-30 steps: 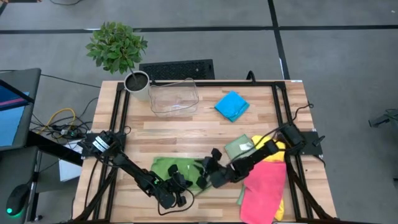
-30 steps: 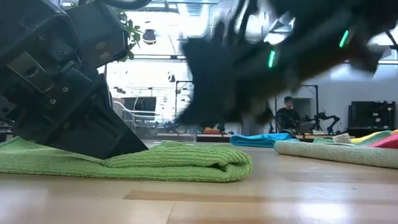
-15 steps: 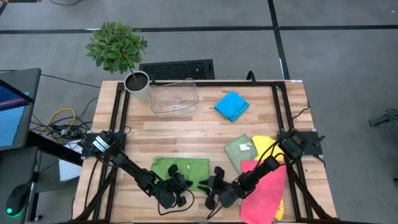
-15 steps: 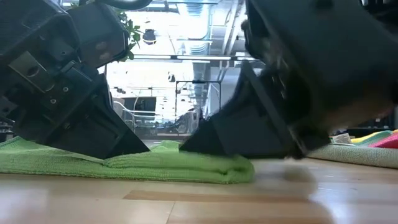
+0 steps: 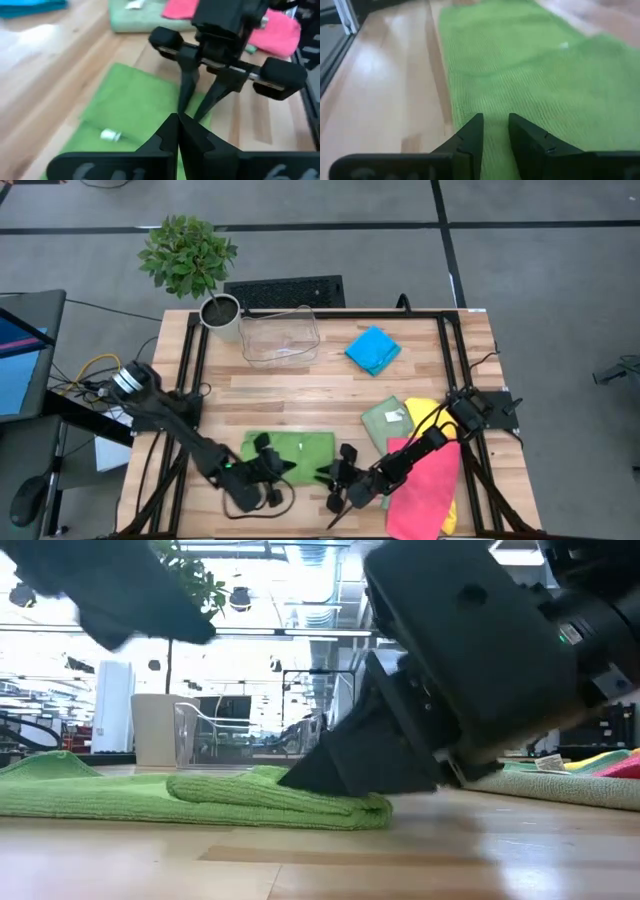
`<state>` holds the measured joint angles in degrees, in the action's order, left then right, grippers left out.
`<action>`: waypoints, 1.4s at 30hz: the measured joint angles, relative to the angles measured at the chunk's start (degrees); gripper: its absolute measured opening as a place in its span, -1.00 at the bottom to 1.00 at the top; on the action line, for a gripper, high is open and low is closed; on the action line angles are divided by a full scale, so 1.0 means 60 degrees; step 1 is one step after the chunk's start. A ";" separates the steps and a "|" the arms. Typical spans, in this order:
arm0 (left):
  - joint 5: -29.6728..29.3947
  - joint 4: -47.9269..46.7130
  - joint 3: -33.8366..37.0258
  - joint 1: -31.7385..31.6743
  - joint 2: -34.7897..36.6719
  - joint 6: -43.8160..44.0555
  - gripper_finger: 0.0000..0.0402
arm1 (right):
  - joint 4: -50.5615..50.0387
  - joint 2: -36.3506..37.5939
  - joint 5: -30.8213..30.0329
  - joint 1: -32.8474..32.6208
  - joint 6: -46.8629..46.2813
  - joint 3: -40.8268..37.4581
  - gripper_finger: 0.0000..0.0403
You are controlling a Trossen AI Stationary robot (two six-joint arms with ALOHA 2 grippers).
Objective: Fold microfiber towels
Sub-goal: Fold the green microfiber cloth
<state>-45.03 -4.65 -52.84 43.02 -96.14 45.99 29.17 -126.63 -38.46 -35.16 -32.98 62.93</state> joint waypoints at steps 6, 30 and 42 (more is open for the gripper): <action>-0.0743 -0.2606 0.0004 0.1726 0.0574 0.3206 -1.00 | 0.0115 0.0048 -0.0064 -0.0076 0.0609 0.0429 -0.42; -0.0961 -0.4790 0.0364 0.2867 -0.0237 0.6635 -0.50 | -0.5084 0.0645 0.0165 -0.0817 0.0515 0.1969 0.16; -0.0008 -0.4711 0.0238 0.4301 -0.0241 0.6978 -0.53 | -0.5009 0.0623 0.0110 -0.0672 0.1076 0.2307 0.14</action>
<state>-45.08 -32.92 -51.41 68.83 -97.58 87.85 -0.89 -122.89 -37.80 -39.19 -26.52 76.77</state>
